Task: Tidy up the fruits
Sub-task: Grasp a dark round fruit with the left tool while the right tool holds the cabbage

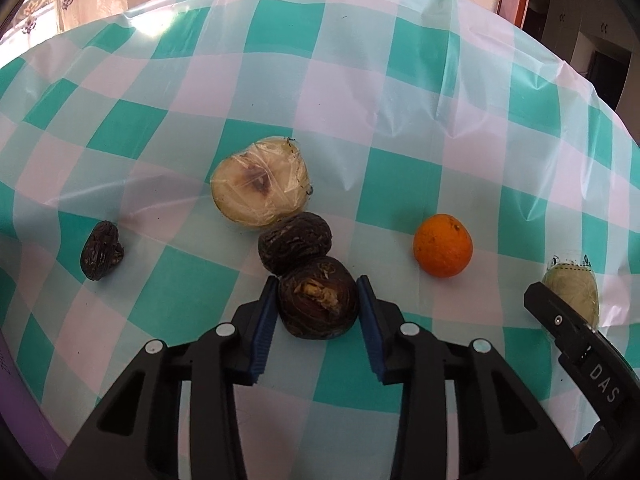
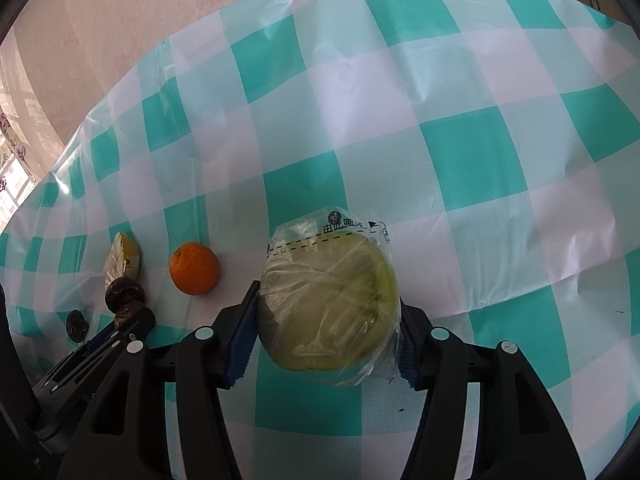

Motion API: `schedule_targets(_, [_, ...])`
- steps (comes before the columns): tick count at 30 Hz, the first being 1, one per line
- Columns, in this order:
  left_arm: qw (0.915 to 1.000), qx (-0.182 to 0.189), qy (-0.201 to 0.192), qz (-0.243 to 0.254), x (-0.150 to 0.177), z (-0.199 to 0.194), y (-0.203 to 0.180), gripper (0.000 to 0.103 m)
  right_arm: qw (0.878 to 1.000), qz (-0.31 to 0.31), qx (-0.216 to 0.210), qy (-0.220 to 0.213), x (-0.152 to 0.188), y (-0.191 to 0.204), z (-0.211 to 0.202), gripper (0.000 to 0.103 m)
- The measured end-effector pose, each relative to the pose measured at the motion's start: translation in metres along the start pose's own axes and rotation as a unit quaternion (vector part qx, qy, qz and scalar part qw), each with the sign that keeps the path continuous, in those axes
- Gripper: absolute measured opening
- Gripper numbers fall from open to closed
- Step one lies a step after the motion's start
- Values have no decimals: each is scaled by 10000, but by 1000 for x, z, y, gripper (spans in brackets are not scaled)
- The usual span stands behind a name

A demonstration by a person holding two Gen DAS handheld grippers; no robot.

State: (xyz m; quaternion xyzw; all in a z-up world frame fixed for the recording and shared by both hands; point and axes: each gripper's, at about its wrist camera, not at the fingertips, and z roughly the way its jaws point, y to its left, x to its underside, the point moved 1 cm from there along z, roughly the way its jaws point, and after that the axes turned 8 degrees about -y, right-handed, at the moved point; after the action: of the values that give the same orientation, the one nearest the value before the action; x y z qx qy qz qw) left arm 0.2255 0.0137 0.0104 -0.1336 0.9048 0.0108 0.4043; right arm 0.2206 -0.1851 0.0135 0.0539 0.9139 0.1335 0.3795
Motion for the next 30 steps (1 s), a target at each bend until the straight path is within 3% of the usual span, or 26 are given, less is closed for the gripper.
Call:
schedule_targets(4, [9997,146,-108,-183,-2,-3,9,39,10000,-16,26,0,0,2,-1,57])
schedule_targets(9, [9969,614,-377,-309,-4,-17,17,39,9999,-71,91,8,1,5,2,57])
schedule_targets(13, [9966,686,-371,-274,-3,-22,18,39,9998,-81,160,3,2,9,4,57])
schedule_targets(18, [9956,852,-202,-321,3,-25,23,39,9997,132,-121,-172,3,3,-2,57])
schedule_targets(24, [9934,971,10,-618,32,-41,51,39,9995,18,-280,-135,12,10,-11,57])
schedule_targets(30, [9938,986,-25,-508,53,-58,51,39,9992,-87,-357,-136,36,23,-35,57])
